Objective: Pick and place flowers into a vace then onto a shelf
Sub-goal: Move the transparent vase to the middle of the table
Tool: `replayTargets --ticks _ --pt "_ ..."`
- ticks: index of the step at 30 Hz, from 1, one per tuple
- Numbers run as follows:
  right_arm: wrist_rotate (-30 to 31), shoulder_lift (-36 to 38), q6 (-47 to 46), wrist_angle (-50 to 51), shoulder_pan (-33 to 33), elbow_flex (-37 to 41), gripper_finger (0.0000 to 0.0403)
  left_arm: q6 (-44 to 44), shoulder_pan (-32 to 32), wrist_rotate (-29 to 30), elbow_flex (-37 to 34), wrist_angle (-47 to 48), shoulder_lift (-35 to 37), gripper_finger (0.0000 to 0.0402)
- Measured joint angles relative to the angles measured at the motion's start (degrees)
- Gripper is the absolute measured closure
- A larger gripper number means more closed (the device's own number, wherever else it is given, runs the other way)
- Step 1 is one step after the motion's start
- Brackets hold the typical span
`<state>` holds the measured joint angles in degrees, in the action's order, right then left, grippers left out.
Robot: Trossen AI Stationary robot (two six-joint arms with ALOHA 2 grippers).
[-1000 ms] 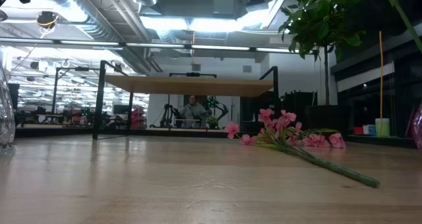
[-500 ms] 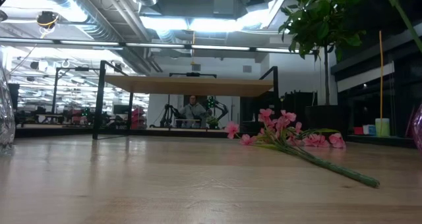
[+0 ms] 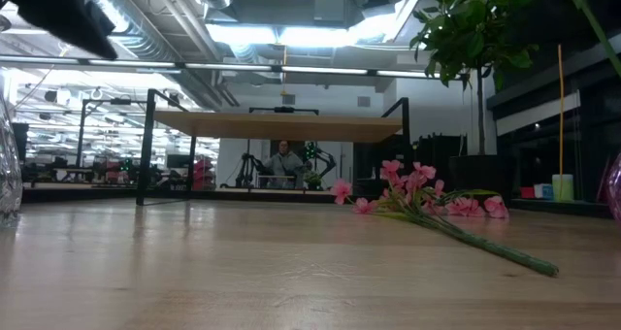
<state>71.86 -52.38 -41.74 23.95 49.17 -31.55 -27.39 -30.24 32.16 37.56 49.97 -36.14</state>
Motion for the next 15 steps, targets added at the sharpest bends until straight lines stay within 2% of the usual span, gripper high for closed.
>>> replayTargets --ticks 5,15 --pt "0.0 0.0 0.0 -0.3 0.0 0.0 0.0186 -3.5 0.0 0.6 -2.9 0.5 2.2 0.0399" --pt "-0.1 0.0 0.1 -0.4 0.0 0.0 0.0186 -8.2 -1.4 -14.1 -3.4 6.1 9.6 0.0401"
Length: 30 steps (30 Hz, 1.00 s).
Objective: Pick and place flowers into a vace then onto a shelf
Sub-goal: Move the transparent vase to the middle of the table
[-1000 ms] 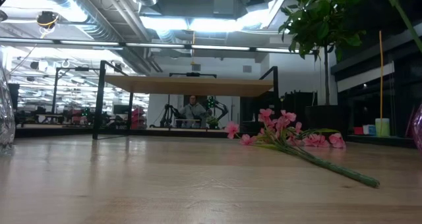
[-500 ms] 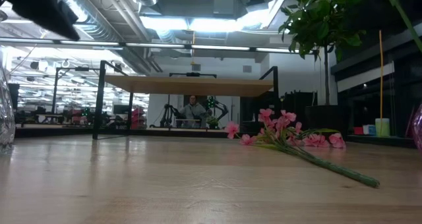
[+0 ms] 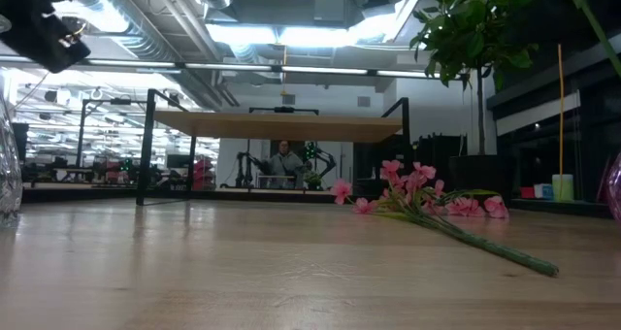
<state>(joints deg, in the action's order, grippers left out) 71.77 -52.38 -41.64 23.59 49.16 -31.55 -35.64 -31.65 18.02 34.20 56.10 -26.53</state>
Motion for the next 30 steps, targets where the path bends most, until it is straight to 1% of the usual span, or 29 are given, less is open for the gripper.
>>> replayTargets --ticks 4,7,12,18,20,22,24,30 --pt "0.0 0.0 0.0 0.0 0.0 0.0 0.0186 -2.0 -1.6 -5.6 -0.2 0.8 0.3 0.04" --pt "0.0 0.0 0.0 0.0 0.0 0.0 0.0186 -3.5 -3.4 -6.2 -2.6 -0.9 0.3 0.0401" --pt "0.0 0.0 0.1 0.0 0.0 0.0 0.0186 -6.7 -7.0 -10.4 -6.7 -5.9 0.4 0.04" --pt "0.0 0.0 -0.1 0.0 0.0 0.0 0.0186 -8.8 -10.6 -8.2 -6.8 -6.3 0.4 0.0399" --pt "0.0 0.0 -0.1 -0.1 0.0 0.0 0.0186 -8.5 -11.9 -6.1 -7.2 -7.6 0.3 0.04" --pt "0.0 0.0 0.0 -0.1 0.0 0.0 0.0186 -6.2 -13.2 -3.0 -8.3 -9.8 0.4 0.0401" --pt "0.0 0.0 0.4 -0.1 0.0 0.0 0.0186 -4.8 -14.3 -1.1 -9.6 -11.5 0.4 0.0399" --pt "0.1 0.0 1.3 -0.1 0.0 0.0 0.0186 -9.5 -15.3 -1.0 -12.3 -14.6 0.4 0.0382"
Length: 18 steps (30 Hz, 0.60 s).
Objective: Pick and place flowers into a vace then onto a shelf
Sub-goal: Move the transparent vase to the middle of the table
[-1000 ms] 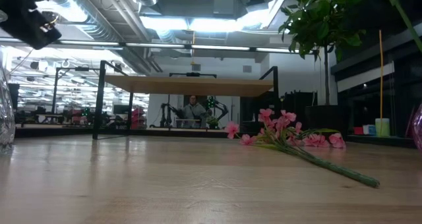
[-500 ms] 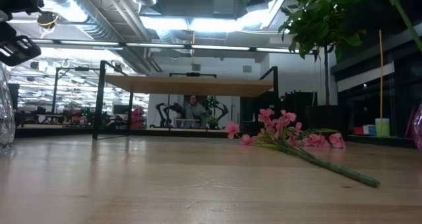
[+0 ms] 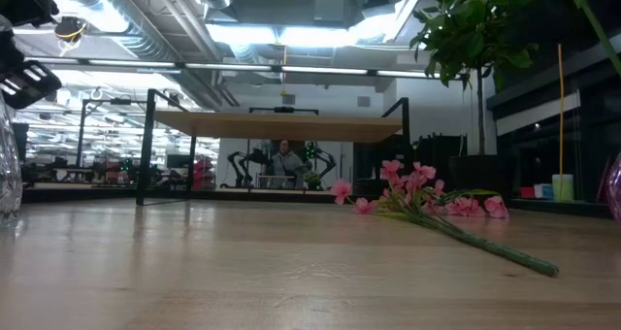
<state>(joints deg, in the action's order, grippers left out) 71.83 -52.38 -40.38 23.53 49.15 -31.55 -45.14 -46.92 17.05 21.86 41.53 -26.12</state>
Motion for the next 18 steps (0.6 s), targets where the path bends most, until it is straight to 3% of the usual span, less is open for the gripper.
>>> replayTargets --ticks 10,18 --pt "0.0 0.0 0.2 0.0 0.0 0.0 0.0186 4.1 0.0 0.5 -0.9 -8.5 0.0 0.031" --pt "0.1 0.0 0.1 -0.7 0.0 0.0 0.0186 6.0 0.0 -1.6 -0.9 -9.6 -1.5 0.0252"
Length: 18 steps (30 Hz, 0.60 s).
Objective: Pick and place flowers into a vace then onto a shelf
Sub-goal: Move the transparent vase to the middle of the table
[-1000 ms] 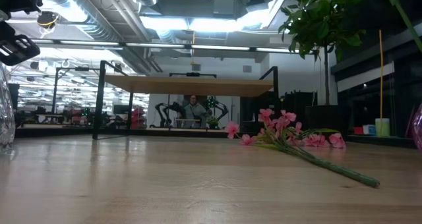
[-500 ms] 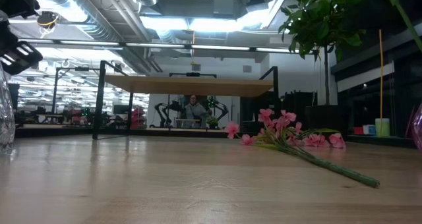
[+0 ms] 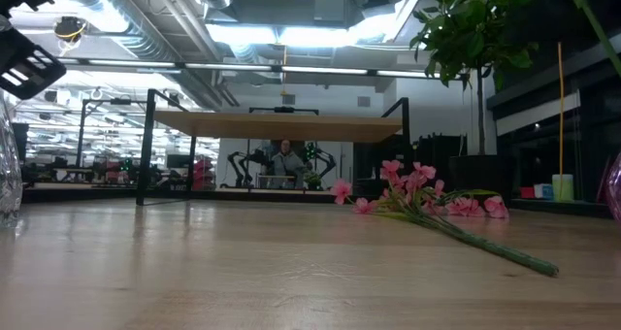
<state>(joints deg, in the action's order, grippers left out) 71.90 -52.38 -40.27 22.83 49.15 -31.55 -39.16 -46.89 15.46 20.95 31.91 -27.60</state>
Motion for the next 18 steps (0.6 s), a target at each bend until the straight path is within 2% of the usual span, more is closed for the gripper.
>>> replayTargets --ticks 11,18 --pt "0.0 0.0 0.0 -1.4 0.0 0.0 0.0186 0.7 0.0 2.0 0.0 -1.3 -7.2 0.0228" --pt "0.0 0.0 0.1 -1.8 0.0 0.0 0.0186 5.2 0.0 0.8 0.0 -7.6 -10.7 0.0228"
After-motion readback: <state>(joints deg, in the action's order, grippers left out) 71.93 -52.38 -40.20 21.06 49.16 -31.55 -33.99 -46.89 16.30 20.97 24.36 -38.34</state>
